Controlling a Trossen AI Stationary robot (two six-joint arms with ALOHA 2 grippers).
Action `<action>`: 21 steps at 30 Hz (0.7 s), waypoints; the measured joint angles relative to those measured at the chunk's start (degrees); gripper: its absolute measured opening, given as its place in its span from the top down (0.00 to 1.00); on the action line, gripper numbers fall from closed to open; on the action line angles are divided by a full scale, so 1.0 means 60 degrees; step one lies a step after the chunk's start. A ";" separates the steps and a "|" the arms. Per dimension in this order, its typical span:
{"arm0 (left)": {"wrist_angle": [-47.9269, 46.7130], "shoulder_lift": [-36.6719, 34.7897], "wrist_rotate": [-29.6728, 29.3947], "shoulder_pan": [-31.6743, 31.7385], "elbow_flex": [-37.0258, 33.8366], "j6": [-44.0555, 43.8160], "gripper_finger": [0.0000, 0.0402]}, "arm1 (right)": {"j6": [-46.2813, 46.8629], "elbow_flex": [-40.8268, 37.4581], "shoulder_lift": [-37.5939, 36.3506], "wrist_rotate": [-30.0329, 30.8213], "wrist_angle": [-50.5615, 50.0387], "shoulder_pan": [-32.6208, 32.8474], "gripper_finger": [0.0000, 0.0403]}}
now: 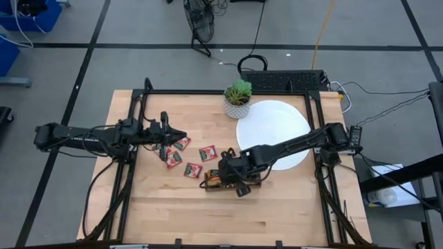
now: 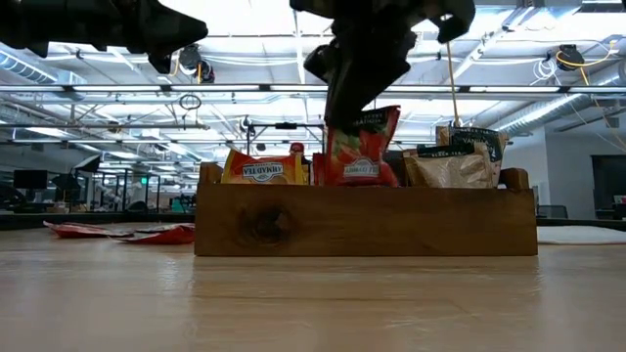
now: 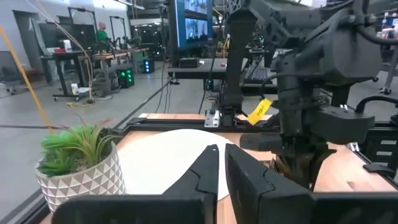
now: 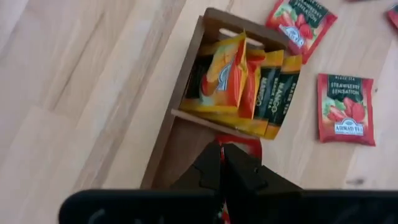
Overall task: Pick & Place Tea
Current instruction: Put the red tea bag into the middle section of the wooden organizer
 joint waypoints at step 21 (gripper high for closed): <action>-0.0131 0.0004 -0.0087 0.0000 0.0000 0.0002 0.91 | -0.1562 -0.1831 0.0005 0.1791 0.2567 0.0077 1.00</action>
